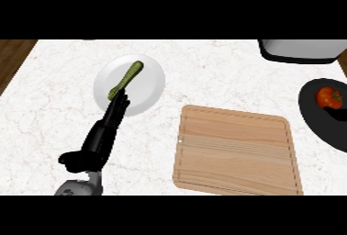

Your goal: Pick the tomato from the cutting board and place it in the pan

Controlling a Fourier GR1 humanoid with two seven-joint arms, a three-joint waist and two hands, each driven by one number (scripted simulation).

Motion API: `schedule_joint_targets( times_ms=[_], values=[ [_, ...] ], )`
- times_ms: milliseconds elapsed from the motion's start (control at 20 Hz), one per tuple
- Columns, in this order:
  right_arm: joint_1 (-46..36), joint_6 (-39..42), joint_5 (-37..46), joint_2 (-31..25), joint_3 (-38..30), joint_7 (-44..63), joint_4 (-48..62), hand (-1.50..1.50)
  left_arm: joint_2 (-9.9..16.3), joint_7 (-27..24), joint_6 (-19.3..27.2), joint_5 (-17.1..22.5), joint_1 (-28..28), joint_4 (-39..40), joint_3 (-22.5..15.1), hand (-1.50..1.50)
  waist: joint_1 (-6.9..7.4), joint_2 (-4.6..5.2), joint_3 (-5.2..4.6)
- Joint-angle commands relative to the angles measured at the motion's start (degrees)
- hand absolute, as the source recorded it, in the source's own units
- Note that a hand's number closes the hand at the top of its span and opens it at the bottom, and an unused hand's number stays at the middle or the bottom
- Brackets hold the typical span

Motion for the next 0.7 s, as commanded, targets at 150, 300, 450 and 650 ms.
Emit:
schedule_joint_targets(
  times_ms=[150, 300, 450, 650],
  values=[
    [-4.9, 8.1, -1.2, 0.2, -0.3, -3.3, 7.6, -1.50, -1.6, -2.4, 1.1, -0.9, -0.1, 2.0, -0.4, 0.00, -0.09, 0.04, 0.11],
    [-5.1, 5.4, -5.0, 0.2, -4.2, -7.4, 6.7, -1.50, 0.1, 1.6, 0.4, 0.4, -2.3, -0.8, 1.3, 0.00, -0.11, 0.09, 0.23],
    [-5.9, 8.5, -10.5, -0.7, -8.9, -13.0, 5.5, -1.50, -0.7, -0.7, 0.4, 0.4, -0.2, 1.9, 1.1, 0.00, -1.31, -0.21, 0.11],
    [-3.9, 13.1, -15.0, -4.4, -13.2, -14.5, 7.9, -1.50, 1.0, 0.4, -0.6, 1.0, 1.4, -2.6, 1.5, 0.00, -1.18, -0.45, 0.10]
  ],
)
